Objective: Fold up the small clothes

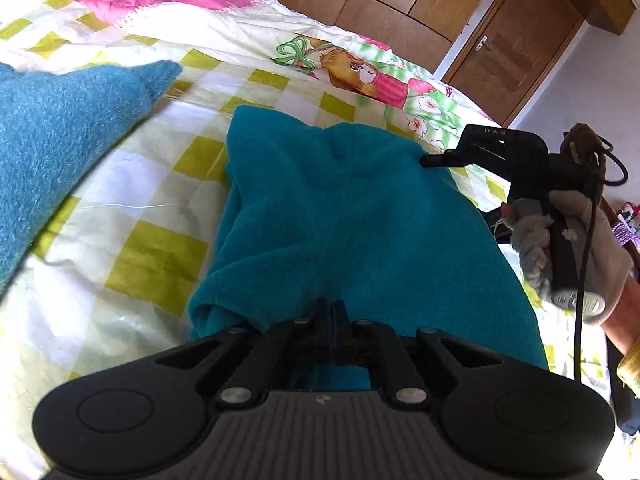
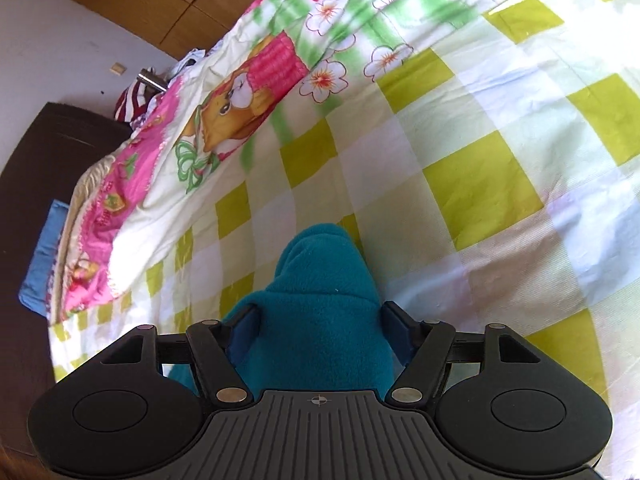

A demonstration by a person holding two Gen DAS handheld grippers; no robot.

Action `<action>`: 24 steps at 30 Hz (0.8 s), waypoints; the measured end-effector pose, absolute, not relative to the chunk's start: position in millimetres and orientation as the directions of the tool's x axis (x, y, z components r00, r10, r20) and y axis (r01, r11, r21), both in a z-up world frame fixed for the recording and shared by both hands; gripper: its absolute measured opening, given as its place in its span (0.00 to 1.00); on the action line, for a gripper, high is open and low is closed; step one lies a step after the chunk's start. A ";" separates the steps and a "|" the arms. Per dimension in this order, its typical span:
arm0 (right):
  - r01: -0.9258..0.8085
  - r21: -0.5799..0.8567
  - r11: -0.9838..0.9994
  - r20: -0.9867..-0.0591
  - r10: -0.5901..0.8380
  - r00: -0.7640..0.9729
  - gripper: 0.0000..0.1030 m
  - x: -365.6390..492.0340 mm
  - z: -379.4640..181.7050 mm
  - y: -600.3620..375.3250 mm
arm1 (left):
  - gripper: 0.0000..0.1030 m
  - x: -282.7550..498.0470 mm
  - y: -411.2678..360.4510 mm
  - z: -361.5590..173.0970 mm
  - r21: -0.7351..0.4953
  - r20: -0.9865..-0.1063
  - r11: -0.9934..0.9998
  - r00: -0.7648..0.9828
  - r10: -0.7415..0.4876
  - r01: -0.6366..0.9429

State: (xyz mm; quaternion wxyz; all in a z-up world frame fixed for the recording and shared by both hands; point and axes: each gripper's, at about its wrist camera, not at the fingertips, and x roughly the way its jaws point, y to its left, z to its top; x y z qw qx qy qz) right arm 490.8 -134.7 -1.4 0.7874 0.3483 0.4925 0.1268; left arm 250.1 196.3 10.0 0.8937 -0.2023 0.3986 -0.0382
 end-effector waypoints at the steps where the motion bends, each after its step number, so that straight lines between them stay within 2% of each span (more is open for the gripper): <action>1: 0.149 0.683 0.715 -0.683 0.552 0.478 0.68 492.0 1.3 -136.6 | 0.21 249.2 193.8 11.2 -0.376 -0.702 0.922 0.677 -0.222 -0.087; 5: 0.084 0.643 0.762 -0.694 0.532 0.486 0.76 495.4 10.5 -126.2 | 0.21 247.0 181.7 26.4 -0.297 -0.693 0.953 0.700 -0.174 -0.057; 10: 0.092 0.552 0.828 -0.738 0.435 0.516 0.73 510.6 -4.7 -106.3 | 0.21 249.4 177.0 20.6 -0.243 -0.704 0.969 0.696 -0.140 -0.051; 12: 0.062 0.521 0.851 -0.719 0.399 0.568 0.71 499.6 6.6 -105.0 | 0.21 246.8 173.6 16.0 -0.227 -0.706 0.972 0.697 -0.125 -0.055; 15: -0.036 0.461 0.887 -0.658 0.369 0.656 0.73 472.7 34.4 -113.1 | 0.21 237.8 171.3 20.9 -0.203 -0.691 0.979 0.714 -0.118 -0.034; 21: -0.132 0.517 0.846 -0.640 0.484 0.597 0.74 371.3 51.7 -145.4 | 0.22 221.6 182.1 43.5 -0.157 -0.586 0.987 0.807 -0.076 -0.021; 24: -0.123 0.570 0.813 -0.669 0.546 0.504 0.75 318.1 29.7 -143.0 | 0.25 228.1 179.2 34.0 -0.106 -0.597 0.994 0.802 -0.038 -0.031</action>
